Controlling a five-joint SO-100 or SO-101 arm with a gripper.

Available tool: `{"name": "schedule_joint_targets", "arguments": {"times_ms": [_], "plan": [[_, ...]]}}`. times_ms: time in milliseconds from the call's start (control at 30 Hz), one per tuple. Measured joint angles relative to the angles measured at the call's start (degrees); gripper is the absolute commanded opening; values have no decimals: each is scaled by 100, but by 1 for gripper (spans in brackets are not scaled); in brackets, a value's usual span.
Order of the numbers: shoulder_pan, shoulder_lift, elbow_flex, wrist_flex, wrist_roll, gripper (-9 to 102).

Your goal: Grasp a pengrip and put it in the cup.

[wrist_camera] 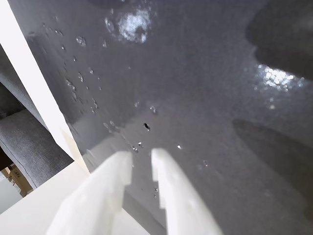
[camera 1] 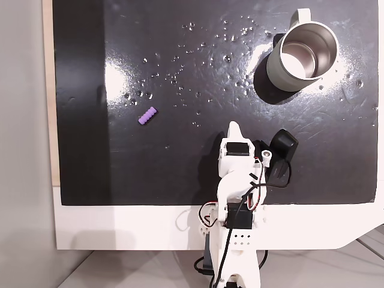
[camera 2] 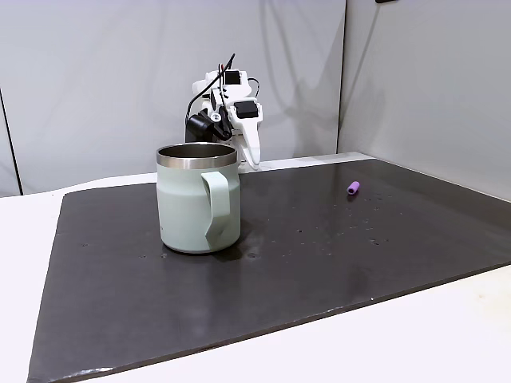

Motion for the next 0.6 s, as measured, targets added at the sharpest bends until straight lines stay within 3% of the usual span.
{"name": "schedule_joint_targets", "arguments": {"times_ms": [600], "plan": [[-308,-167,-571,193,-589,0]]}}
